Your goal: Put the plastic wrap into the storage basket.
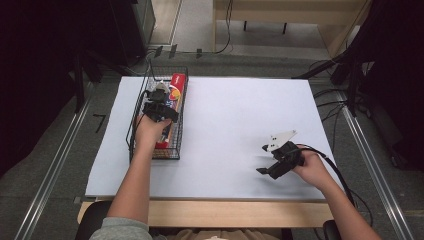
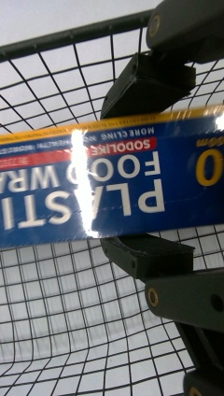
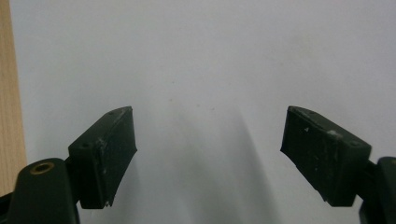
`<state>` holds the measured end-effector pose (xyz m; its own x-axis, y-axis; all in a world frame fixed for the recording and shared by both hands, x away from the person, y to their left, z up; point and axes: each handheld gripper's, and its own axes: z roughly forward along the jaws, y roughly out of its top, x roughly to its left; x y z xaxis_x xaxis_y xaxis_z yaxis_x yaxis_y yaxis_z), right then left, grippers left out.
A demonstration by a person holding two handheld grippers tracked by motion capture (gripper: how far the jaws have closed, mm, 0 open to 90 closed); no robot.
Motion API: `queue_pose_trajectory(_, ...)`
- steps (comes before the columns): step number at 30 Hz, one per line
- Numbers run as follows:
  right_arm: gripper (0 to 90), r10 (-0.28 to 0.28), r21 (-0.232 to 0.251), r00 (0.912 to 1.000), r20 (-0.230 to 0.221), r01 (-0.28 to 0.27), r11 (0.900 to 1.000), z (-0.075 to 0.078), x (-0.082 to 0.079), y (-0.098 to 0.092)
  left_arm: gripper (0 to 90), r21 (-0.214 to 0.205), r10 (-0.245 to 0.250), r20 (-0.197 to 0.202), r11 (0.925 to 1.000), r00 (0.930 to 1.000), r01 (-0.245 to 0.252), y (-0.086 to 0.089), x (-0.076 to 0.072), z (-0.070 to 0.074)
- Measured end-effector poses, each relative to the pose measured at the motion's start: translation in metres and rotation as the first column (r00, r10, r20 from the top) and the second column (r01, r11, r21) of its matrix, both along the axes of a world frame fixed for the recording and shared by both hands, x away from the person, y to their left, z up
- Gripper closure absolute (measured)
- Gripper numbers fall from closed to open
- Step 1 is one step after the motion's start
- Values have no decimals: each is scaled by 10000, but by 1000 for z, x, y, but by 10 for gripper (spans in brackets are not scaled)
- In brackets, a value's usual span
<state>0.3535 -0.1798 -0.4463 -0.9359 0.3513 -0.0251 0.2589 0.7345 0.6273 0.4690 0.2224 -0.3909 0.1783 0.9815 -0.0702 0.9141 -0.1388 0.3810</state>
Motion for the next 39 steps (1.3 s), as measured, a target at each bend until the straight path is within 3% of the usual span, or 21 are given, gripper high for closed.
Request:
queue_pose_trajectory(5, 186, 15, -20, 10000, -7, -15, 10000, 0, 0, 0, 356, -792, -309, 388, 9963, 9988, 339, 7, -7, 20)
queue_pose_trajectory(9, 186, -29, 144, 10000, -48, 30, 9999, 1, 0, -1, 324, -742, -898, 598, 9928, 9942, 942, 4, -18, 30)
queue_pose_trajectory(14, 186, -84, 389, 9999, -119, 88, 9992, 3, 0, -2, 291, -951, -1691, 985, 9794, 9807, 1784, 2, -39, 36)
queue_pose_trajectory(19, 186, -136, 397, 9998, -133, 141, 9991, 3, 0, -2, 281, -1037, -2603, 1241, 9563, 9575, 2734, -4, -58, 39)
queue_pose_trajectory(22, 186, -131, 407, 9998, -156, 137, 9991, 3, 0, -2, 281, -1202, -3146, 1508, 9351, 9372, 3333, -9, -69, 40)
queue_pose_trajectory(27, 186, -121, 429, 9997, -208, 130, 9990, 3, 0, -2, 275, -1548, -4049, 1973, 8865, 8928, 4362, -21, -85, 39)
queue_pose_trajectory(29, 186, -114, 449, 9996, -256, 126, 9989, 3, 0, -2, 271, -1491, -4454, 1947, 8672, 8739, 4752, -27, -91, 37)
queue_pose_trajectory(32, 186, -116, 449, 9996, -259, 128, 9989, 3, 0, -2, 267, -1368, -4809, 1975, 8494, 8543, 5097, -37, -99, 33)
queue_pose_trajectory(34, 186, -97, 429, 9997, -230, 107, 9990, 3, 0, -2, 266, -1547, -4971, 2068, 8339, 8427, 5298, -43, -103, 31)
queue_pose_trajectory(36, 186, -82, 431, 9996, -275, 94, 9990, 3, 0, -1, 266, -1601, -5186, 2208, 8162, 8260, 5552, -49, -107, 28)
queue_pose_trajectory(37, 186, -70, 421, 9996, -277, 82, 9991, 2, 1, -1, 266, -1596, -5301, 2259, 8075, 8173, 5679, -53, -109, 27)
queue_pose_trajectory(39, 186, -61, 416, 9996, -282, 73, 9991, 2, 1, -1, 265, -1298, -5637, 2412, 7879, 7899, 6019, -59, -113, 24)
